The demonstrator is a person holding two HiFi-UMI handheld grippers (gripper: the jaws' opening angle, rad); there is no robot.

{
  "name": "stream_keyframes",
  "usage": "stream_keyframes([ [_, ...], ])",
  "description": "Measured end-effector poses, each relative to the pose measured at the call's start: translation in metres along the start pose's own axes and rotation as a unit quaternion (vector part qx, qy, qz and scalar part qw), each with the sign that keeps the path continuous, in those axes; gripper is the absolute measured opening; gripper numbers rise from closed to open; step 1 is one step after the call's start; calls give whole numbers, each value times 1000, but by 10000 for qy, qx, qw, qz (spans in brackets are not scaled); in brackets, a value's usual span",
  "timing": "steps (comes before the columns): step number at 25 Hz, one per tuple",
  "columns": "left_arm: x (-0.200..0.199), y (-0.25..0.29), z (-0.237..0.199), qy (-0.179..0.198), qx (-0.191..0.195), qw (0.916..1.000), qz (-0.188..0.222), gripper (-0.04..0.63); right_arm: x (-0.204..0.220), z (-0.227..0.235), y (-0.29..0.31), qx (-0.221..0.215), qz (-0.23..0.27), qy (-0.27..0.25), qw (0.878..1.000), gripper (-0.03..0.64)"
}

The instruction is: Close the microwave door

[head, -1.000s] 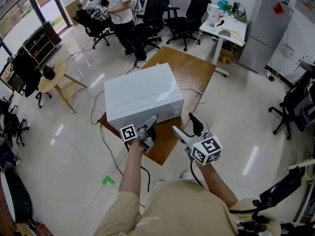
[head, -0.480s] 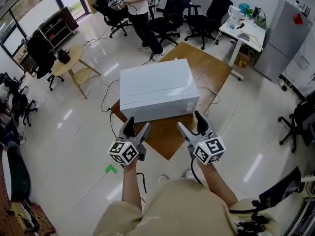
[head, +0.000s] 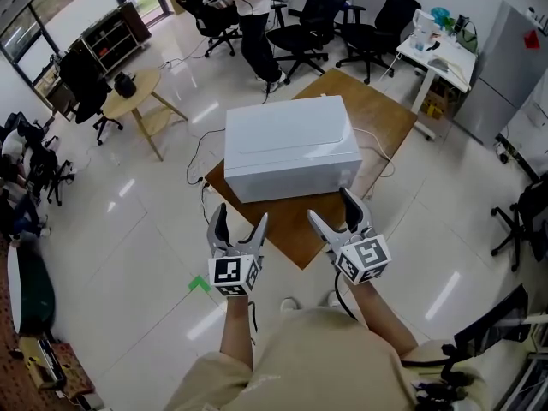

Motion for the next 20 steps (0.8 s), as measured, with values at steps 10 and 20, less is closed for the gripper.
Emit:
stream_keyframes([
  [10, -18, -24, 2, 347, 268, 9990, -25, 405, 1, -41, -10, 311, -37, -80, 9995, 339],
  [20, -6, -108, 12, 732, 387, 9966, -41, 403, 22, -118, -57, 438, -51, -286, 9986, 339],
])
Point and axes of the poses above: the fingertips, and each gripper's own axes: y forward along the fingers, z to its right, x out of its underside, the point moved 7 cm from there along -y, backward along the fingers, and after that the axes turned 12 degrees about x, right-handed, at the moved point
